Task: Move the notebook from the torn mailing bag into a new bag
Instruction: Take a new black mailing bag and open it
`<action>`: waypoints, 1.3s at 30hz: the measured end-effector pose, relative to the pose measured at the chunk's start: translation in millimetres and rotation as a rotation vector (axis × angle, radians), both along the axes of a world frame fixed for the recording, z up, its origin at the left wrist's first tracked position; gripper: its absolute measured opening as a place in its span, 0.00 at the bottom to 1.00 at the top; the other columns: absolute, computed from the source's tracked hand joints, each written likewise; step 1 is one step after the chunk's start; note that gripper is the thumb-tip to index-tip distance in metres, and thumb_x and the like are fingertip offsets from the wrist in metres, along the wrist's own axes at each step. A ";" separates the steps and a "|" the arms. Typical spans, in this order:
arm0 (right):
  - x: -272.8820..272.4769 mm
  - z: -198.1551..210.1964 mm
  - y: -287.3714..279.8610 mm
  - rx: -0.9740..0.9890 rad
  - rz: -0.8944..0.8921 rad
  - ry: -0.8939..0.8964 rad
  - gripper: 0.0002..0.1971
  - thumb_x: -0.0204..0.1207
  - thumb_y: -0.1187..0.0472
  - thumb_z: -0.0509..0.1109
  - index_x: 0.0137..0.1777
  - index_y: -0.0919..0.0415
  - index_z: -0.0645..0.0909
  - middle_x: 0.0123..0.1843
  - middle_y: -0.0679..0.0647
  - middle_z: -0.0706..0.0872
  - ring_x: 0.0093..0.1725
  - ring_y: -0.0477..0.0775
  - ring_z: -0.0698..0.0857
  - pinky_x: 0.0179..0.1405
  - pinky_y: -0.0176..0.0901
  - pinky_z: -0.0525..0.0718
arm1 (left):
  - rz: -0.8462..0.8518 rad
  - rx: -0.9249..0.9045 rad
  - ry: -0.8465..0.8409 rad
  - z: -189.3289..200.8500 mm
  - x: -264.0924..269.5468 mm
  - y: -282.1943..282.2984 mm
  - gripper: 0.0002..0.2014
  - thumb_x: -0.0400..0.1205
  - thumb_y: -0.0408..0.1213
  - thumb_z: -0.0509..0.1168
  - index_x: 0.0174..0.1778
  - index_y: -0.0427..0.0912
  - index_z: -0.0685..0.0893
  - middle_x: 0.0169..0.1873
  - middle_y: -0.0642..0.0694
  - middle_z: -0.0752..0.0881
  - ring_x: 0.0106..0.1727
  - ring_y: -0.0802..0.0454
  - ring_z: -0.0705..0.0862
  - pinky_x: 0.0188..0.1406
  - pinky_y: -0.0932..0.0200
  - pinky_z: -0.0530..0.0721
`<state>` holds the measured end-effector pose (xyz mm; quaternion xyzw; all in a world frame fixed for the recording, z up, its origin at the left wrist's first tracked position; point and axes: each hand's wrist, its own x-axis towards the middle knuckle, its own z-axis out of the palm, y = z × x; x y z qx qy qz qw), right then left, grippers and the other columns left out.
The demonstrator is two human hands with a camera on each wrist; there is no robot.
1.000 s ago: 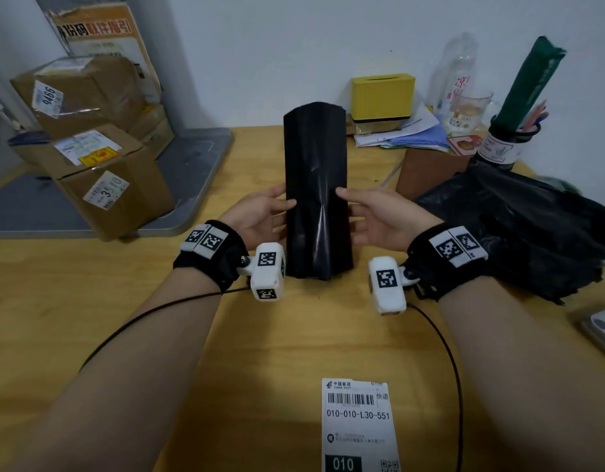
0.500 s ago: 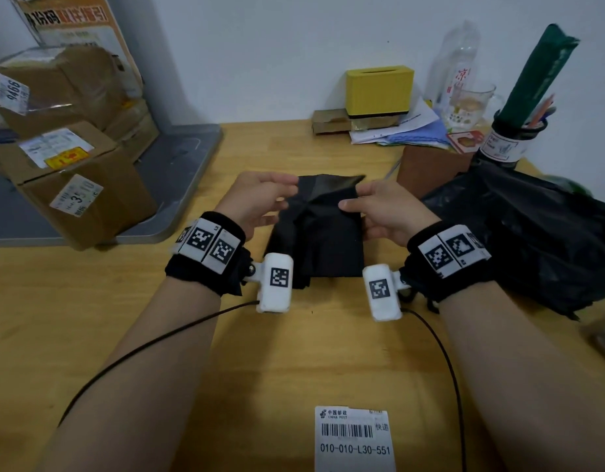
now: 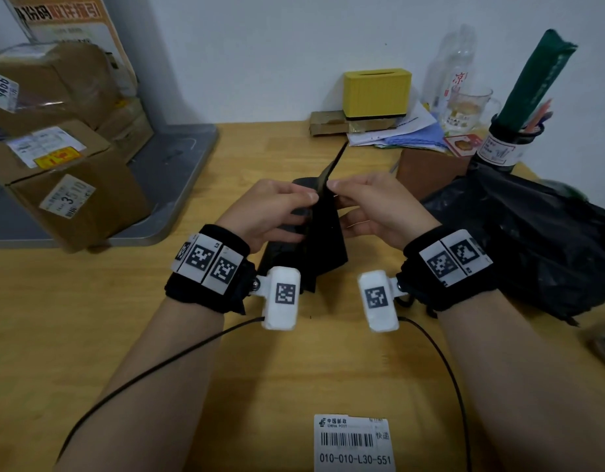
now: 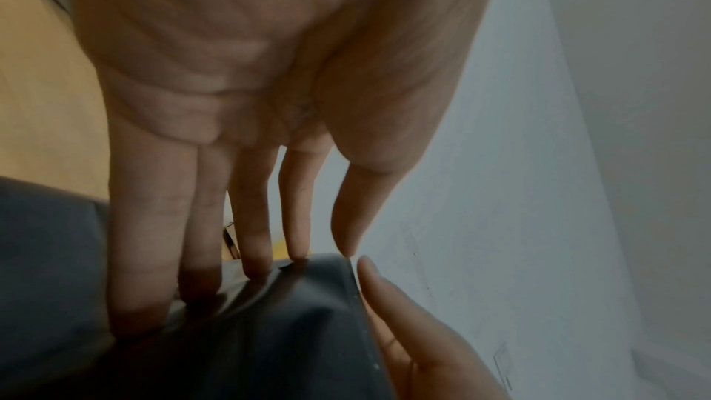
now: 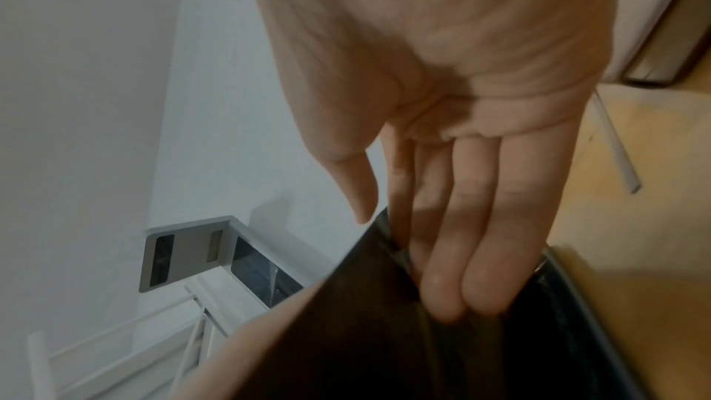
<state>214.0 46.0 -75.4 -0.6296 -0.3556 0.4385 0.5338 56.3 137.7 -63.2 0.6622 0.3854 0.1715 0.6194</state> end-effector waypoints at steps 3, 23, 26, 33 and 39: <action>1.4 0.3 -1.6 0.004 0.018 0.042 0.15 0.86 0.56 0.70 0.62 0.68 0.88 0.55 0.67 0.93 0.38 0.62 0.91 0.36 0.48 0.90 | 0.000 -0.008 -0.027 0.0 -1.5 0.9 0.10 0.85 0.38 0.68 0.61 0.43 0.88 0.51 0.47 0.93 0.53 0.49 0.92 0.52 0.44 0.91; -2.5 -6.2 3.0 -0.009 0.014 -0.086 0.06 0.83 0.60 0.74 0.53 0.62 0.90 0.50 0.62 0.94 0.37 0.59 0.92 0.42 0.55 0.94 | -0.021 0.004 -0.013 -1.8 4.9 -4.3 0.17 0.81 0.40 0.73 0.66 0.41 0.84 0.54 0.41 0.91 0.50 0.46 0.92 0.41 0.53 0.91; -1.6 -6.7 4.0 -0.034 -0.007 -0.085 0.05 0.82 0.60 0.74 0.51 0.61 0.90 0.45 0.58 0.93 0.34 0.57 0.91 0.40 0.55 0.93 | 0.041 0.020 -0.013 -5.7 6.4 -0.4 0.12 0.82 0.31 0.68 0.61 0.38 0.87 0.50 0.40 0.91 0.51 0.44 0.91 0.44 0.53 0.90; 2.8 -7.0 3.4 -0.050 -0.050 -0.078 0.07 0.82 0.60 0.74 0.50 0.63 0.90 0.45 0.57 0.92 0.36 0.57 0.89 0.31 0.44 0.88 | 0.083 0.106 0.003 -12.5 3.3 5.2 0.13 0.82 0.24 0.66 0.53 0.47 0.84 0.44 0.39 0.90 0.39 0.45 0.91 0.33 0.55 0.90; 0.0 -11.2 3.8 -0.045 -0.024 -0.126 0.07 0.82 0.58 0.75 0.51 0.62 0.90 0.44 0.56 0.93 0.36 0.58 0.93 0.38 0.54 0.93 | 0.022 0.147 0.094 -10.2 4.1 -0.6 0.07 0.81 0.43 0.73 0.49 0.45 0.93 0.44 0.44 0.94 0.46 0.49 0.93 0.53 0.45 0.91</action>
